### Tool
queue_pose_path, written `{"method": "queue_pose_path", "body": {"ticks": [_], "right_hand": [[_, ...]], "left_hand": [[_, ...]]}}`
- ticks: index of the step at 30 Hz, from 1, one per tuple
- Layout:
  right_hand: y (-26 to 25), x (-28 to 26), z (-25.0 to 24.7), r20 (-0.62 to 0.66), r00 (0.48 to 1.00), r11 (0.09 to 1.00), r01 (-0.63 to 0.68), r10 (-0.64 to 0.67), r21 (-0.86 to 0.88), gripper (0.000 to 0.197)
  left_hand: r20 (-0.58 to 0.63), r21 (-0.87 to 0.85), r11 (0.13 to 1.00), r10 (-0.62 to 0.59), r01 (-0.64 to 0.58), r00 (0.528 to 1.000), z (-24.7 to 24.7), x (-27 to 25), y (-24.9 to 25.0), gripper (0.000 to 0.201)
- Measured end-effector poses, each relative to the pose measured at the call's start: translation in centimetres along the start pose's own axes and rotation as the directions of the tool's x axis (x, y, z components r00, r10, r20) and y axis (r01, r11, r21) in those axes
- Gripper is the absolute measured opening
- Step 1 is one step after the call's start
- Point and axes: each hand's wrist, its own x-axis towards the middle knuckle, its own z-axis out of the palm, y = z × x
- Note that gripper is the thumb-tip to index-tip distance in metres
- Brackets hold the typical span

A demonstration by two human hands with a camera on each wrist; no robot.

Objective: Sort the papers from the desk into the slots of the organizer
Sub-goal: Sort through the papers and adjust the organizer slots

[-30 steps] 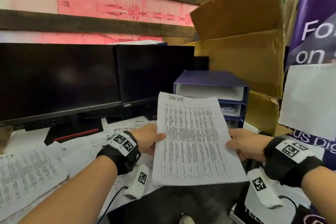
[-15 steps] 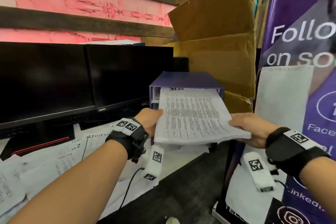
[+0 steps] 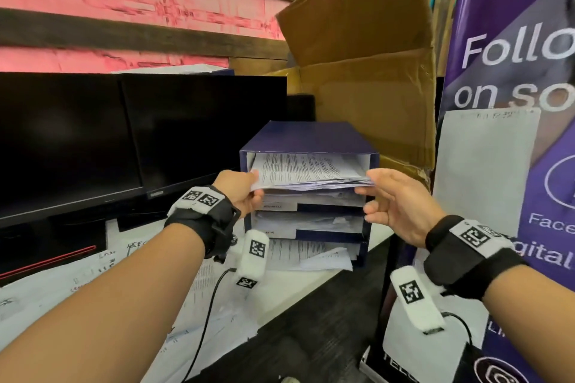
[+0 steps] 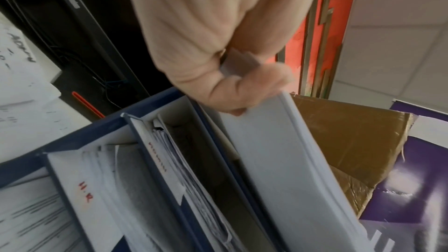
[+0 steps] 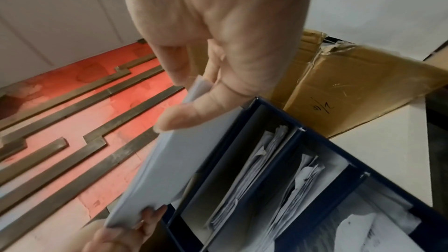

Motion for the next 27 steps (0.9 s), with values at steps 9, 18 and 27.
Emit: {"method": "queue_pose_path", "body": {"ticks": [9,18,27], "right_hand": [[0.0,3.3,2.0,0.037,0.998,0.962,0.03,-0.041,0.271,0.048],[1.2,5.2,3.7,0.046,0.998,0.995,-0.044,0.048,-0.088,0.038],[1.2,6.6,4.6,-0.029,0.996,0.847,-0.084,0.081,-0.525,0.068]], "left_hand": [[0.103,-0.203,0.979,0.055,-0.034,0.993,0.7,-0.2,1.0,0.041],[0.17,0.274,0.943,0.147,-0.19,0.974,-1.6,-0.3,0.5,0.032],[0.349,0.557,0.808,-0.018,-0.192,0.937,0.5,0.2,0.5,0.057]]}}
